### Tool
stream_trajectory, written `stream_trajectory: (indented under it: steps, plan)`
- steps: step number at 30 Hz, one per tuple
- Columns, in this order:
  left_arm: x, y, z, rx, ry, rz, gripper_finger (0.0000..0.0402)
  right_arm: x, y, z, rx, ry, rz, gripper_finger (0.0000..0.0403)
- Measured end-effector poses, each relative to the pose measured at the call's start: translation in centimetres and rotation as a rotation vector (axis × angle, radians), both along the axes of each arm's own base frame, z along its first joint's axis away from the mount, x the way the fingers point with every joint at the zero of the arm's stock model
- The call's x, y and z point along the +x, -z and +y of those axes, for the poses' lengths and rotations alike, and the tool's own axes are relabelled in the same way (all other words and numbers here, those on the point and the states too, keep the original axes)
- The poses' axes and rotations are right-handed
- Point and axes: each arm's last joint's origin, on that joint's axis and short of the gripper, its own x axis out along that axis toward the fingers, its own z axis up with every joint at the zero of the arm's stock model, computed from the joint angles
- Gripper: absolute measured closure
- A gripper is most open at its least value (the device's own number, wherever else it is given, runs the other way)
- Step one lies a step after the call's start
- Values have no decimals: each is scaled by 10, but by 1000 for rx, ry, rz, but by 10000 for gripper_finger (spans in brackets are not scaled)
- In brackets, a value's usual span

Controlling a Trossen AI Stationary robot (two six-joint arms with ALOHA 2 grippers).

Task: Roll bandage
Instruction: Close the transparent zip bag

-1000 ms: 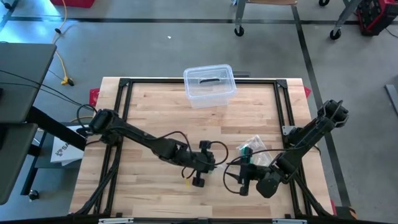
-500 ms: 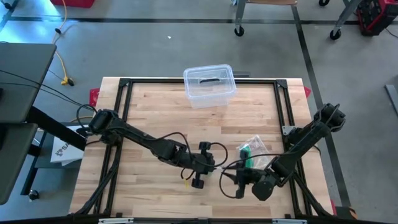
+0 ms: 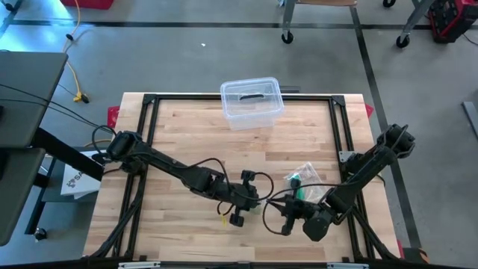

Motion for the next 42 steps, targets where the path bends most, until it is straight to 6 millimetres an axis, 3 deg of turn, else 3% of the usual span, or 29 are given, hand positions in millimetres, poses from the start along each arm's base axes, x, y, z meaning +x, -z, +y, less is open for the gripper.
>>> stream_trajectory:
  steps: [7, 11, 16, 26, 35, 42]
  plan:
    - [9, 3, 11, -35, -1, -132, 290, -1, 0, -1, 20, 30, -11, 402]
    - [9, 7, 10, -38, -27, -171, 269, -2, 2, -3, 24, 66, -10, 402]
    - [7, 11, 6, -49, -26, -216, 288, -2, 3, -3, 33, 70, -10, 402]
    - [7, 10, 5, -21, -60, -232, 387, -3, 3, -3, 41, 73, -13, 403]
    - [-2, 20, 1, 13, -125, -120, 361, -3, 3, -3, 43, 82, -14, 403]
    - [-11, 30, 0, 43, -180, -19, 374, -4, 1, -5, 45, 96, -21, 403]
